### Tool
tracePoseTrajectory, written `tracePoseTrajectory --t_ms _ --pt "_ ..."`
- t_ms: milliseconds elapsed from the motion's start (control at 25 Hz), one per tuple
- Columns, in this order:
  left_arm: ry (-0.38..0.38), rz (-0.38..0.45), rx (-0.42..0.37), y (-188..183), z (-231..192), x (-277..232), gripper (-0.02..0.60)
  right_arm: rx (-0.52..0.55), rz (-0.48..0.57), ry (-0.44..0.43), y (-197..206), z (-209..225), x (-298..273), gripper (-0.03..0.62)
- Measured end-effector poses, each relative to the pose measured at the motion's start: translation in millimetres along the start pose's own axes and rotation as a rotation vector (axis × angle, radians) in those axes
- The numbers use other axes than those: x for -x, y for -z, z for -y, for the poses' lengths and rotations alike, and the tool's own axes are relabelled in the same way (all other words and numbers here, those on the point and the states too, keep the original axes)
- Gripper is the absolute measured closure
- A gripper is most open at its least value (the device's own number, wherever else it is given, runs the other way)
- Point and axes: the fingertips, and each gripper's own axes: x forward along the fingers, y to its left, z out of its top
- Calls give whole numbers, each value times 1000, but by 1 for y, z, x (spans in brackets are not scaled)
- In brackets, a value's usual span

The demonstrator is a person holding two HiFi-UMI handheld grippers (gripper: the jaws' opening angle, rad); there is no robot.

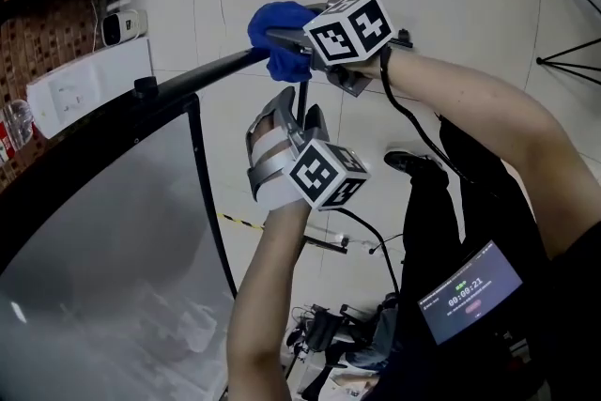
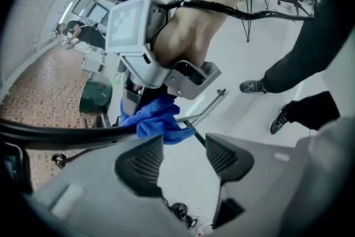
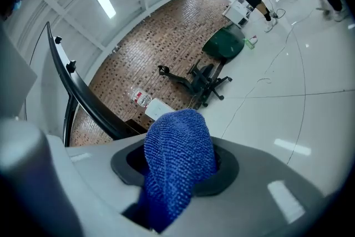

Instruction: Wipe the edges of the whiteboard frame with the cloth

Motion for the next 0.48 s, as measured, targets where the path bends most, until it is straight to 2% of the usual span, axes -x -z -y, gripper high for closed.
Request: tracePoseTrajectory --t_ms 160,480 --pt "18 -11 65 7 10 -15 345 2 -8 0 9 10 -7 436" --pt "60 -46 94 8 32 -51 345 -8 -45 5 35 40 -13 436"
